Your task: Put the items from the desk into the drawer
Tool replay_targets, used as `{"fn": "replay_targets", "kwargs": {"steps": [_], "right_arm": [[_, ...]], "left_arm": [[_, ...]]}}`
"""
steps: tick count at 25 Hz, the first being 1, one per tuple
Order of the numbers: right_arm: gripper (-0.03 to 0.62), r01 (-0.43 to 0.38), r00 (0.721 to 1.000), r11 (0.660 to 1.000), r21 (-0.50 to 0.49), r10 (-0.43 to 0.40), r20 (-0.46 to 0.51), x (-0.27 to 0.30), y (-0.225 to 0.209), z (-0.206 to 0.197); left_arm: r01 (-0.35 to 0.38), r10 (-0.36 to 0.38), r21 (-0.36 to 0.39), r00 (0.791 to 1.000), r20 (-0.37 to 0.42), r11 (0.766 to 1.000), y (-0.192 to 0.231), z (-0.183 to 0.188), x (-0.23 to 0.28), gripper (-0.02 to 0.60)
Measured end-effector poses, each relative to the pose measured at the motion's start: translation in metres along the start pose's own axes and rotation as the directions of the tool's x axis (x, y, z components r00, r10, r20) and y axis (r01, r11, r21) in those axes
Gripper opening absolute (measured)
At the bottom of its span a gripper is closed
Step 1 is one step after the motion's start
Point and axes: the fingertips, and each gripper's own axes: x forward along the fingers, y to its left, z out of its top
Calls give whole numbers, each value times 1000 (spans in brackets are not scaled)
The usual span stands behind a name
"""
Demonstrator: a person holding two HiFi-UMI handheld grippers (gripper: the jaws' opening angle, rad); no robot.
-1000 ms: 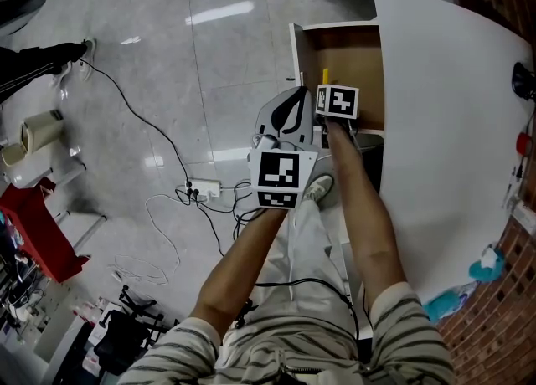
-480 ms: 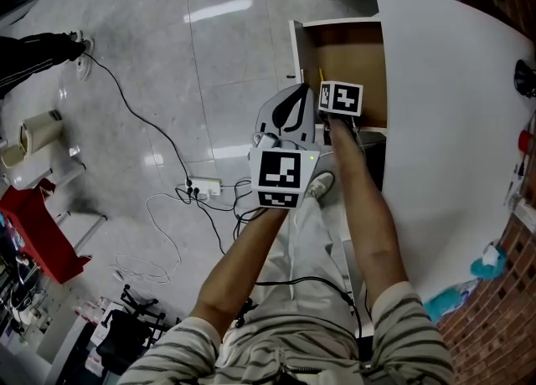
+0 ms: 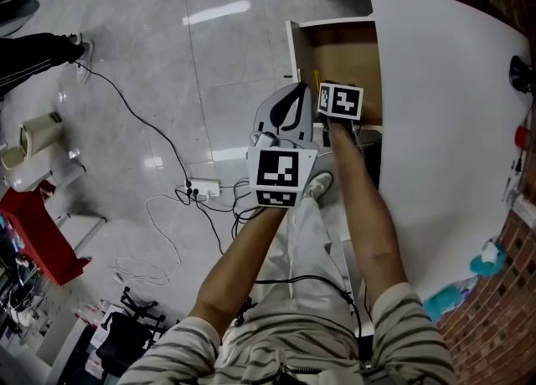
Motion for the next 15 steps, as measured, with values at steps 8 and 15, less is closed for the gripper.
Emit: {"fn": "replay_targets", "kwargs": {"steps": [8,15], "right_arm": [[11,-39,996,999,-18,41,78,-30,17,22],[11,-52,991,995,-80,61,120,-67,36,29]], "left_arm": [[1,-1,18,1000,14,1000,-6,9,-6,8],[-14,13,38,1000,27,999,-13,28,-18,8]]}}
